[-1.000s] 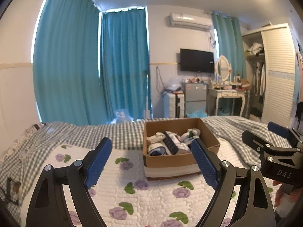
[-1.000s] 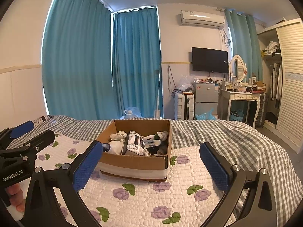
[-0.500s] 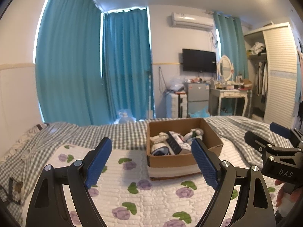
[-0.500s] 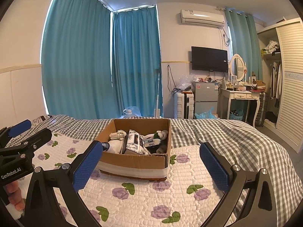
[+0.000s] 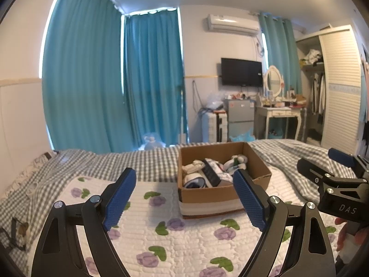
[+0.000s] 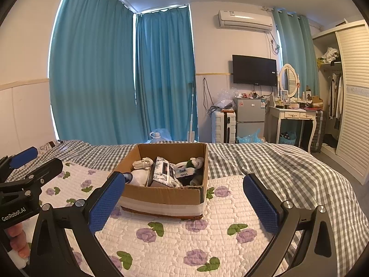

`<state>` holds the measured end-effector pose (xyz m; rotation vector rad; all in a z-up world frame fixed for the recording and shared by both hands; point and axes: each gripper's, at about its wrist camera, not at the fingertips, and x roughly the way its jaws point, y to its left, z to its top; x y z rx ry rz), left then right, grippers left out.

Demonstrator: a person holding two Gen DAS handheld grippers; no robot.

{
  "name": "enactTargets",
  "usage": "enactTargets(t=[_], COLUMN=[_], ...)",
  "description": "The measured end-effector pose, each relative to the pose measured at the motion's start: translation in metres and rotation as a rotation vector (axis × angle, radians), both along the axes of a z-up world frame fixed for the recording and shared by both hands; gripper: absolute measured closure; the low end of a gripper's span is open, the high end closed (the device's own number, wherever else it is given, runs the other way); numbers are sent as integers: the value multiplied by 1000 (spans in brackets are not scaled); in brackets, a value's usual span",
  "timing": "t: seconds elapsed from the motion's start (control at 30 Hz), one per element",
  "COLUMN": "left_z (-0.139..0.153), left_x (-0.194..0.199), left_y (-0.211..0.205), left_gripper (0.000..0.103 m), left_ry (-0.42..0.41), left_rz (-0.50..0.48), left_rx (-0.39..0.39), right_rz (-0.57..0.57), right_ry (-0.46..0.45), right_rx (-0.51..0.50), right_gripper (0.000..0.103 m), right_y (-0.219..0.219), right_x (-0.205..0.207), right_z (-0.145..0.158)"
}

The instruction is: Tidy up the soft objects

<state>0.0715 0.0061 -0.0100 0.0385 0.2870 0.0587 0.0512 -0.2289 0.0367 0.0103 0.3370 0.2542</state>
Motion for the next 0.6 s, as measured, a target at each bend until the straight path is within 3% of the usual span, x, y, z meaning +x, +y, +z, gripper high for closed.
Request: enactTargets(t=[0.6], left_z=[0], left_x=[0], left_y=[1], left_gripper=[16], left_ry=[-5], left_rz=[5], left_rx=[7], right_rz=[0], right_ry=[8], right_rx=[-1], right_gripper=[0], right_y=[4], right_x=[0], right_z=[-4])
